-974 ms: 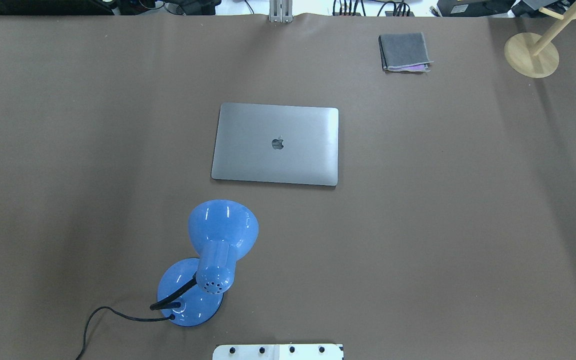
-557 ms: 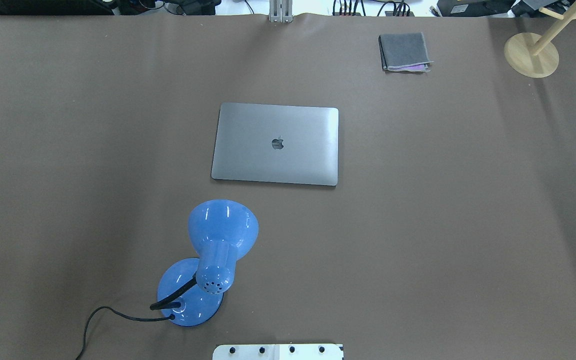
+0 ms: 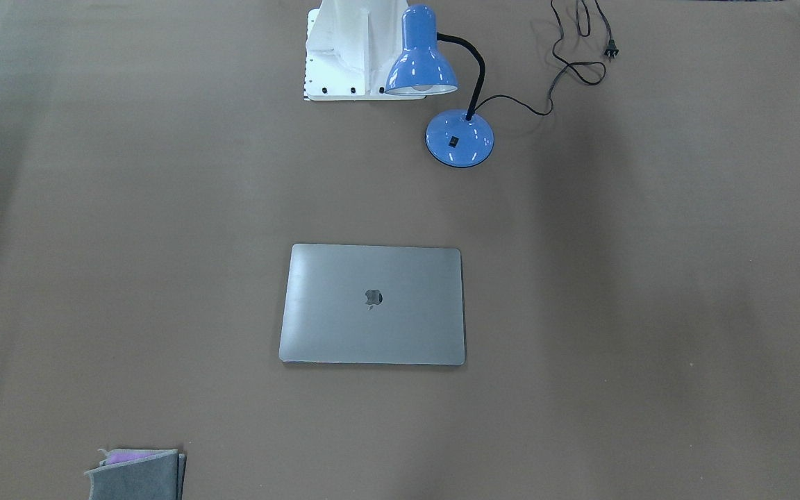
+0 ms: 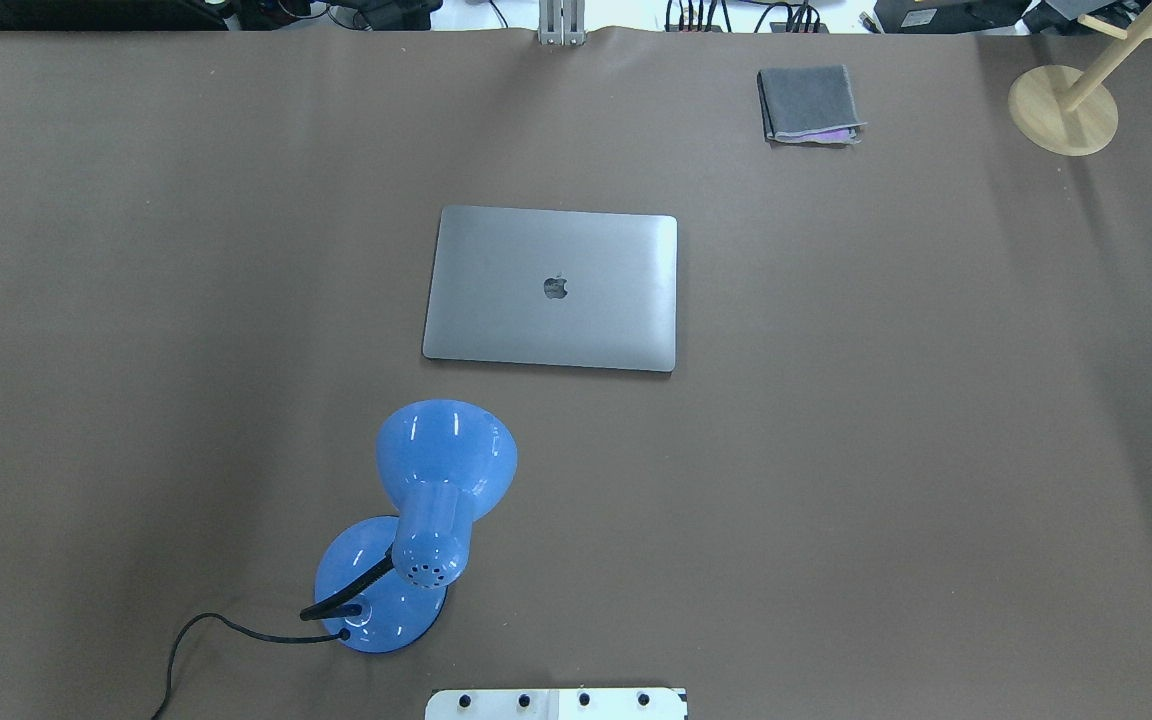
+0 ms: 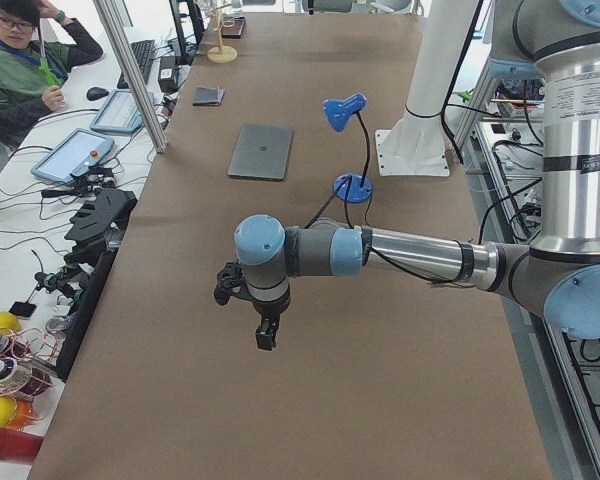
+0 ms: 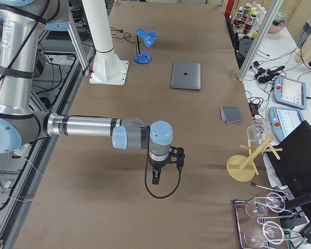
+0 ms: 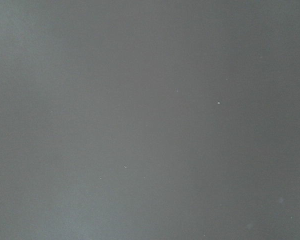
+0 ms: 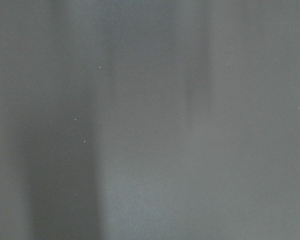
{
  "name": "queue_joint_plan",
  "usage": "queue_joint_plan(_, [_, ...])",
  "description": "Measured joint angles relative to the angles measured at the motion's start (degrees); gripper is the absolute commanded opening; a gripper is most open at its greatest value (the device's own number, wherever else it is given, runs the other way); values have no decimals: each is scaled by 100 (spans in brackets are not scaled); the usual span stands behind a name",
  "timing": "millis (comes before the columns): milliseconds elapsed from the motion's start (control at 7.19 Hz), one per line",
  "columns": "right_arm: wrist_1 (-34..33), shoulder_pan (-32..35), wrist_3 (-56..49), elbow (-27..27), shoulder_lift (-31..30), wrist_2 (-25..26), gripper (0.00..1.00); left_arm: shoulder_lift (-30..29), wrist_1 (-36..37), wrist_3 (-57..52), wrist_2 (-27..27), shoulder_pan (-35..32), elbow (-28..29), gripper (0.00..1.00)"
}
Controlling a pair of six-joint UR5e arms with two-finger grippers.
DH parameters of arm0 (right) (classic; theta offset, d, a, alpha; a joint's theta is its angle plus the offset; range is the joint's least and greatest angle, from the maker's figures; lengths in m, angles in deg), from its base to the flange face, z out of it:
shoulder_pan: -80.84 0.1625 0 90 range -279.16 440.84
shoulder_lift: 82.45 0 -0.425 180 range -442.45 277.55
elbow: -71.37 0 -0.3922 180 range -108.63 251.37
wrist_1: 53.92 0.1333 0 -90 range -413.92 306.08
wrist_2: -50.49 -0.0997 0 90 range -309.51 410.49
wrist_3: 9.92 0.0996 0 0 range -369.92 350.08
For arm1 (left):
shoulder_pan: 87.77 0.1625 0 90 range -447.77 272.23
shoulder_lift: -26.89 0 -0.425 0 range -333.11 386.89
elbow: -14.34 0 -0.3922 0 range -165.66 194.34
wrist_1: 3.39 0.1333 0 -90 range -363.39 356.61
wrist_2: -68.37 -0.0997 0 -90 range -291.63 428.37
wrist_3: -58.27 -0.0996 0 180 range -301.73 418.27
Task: Close laptop
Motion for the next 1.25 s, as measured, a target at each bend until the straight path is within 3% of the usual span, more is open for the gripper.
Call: queue_joint_plan(1252, [9,-29,-2,-74,-47,-27,100,247,-41,2,44,3,-46,99])
